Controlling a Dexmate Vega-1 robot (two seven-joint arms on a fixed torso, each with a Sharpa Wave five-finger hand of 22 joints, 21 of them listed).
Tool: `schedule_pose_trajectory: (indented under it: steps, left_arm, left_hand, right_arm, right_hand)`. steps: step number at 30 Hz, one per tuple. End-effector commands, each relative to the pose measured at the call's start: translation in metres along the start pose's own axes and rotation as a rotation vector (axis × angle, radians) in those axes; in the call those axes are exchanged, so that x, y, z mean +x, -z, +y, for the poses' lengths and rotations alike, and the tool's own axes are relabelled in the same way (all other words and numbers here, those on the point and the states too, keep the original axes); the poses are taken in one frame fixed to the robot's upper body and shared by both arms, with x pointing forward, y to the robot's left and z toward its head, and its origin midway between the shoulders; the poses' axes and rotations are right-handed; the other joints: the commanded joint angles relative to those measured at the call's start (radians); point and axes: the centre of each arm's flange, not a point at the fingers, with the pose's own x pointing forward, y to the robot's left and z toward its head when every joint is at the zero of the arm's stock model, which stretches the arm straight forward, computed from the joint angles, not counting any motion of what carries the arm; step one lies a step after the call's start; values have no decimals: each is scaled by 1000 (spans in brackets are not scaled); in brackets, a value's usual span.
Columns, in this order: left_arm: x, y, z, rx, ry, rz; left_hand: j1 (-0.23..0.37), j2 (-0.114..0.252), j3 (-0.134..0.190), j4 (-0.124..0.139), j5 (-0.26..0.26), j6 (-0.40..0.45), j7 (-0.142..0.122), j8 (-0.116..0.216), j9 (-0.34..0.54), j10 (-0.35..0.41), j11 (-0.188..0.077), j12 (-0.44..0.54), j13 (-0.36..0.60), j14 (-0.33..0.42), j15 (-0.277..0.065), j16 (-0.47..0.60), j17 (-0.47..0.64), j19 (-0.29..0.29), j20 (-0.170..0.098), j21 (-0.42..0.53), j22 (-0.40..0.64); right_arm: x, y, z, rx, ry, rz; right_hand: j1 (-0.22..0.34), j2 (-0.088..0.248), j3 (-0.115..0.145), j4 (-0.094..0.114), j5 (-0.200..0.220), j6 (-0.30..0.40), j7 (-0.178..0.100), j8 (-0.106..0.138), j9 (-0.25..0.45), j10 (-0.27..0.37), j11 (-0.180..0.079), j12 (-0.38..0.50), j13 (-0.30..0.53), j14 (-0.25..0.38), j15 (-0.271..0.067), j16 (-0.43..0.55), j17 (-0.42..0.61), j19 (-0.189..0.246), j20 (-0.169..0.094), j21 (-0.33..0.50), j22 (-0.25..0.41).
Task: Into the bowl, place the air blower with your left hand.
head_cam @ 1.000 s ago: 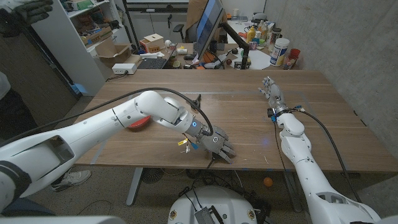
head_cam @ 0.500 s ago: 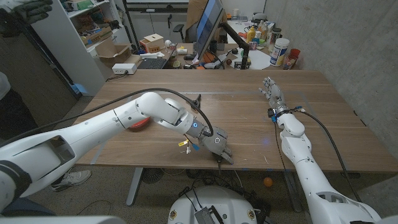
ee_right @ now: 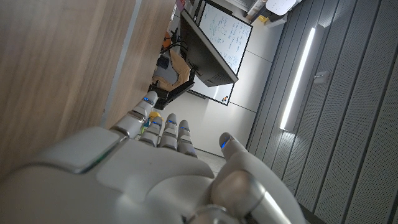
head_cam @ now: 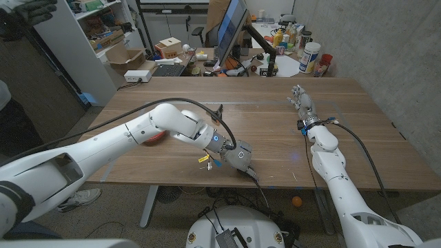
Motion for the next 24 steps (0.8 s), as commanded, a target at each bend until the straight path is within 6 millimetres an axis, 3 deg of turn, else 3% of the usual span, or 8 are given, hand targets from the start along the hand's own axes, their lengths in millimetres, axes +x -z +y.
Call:
schedule_pose_trajectory:
  steps: [1,24]
  left_arm:
    - [-9,7,8,-45,-53,100]
    - [-36,20,23,-103,-121,304]
  left_hand:
    - [18,3,11,11,2,573,104,-5,10,188,-166,7,2,76,-89,3,3,17,-39,12,1]
    - [41,-7,21,6,-5,609,115,-20,10,218,-170,0,1,127,-89,7,10,36,-41,28,-3]
  right_arm:
    - [-2,-2,1,-4,-8,1]
    - [-2,-10,10,-18,-30,-2]
  right_hand:
    - [-7,25,2,5,3,7,-6,8,6,11,-1,8,6,8,-4,6,3,3,-20,5,5]
    - [-6,26,3,5,4,8,-5,8,6,12,-1,7,6,7,-3,5,3,3,-22,5,5]
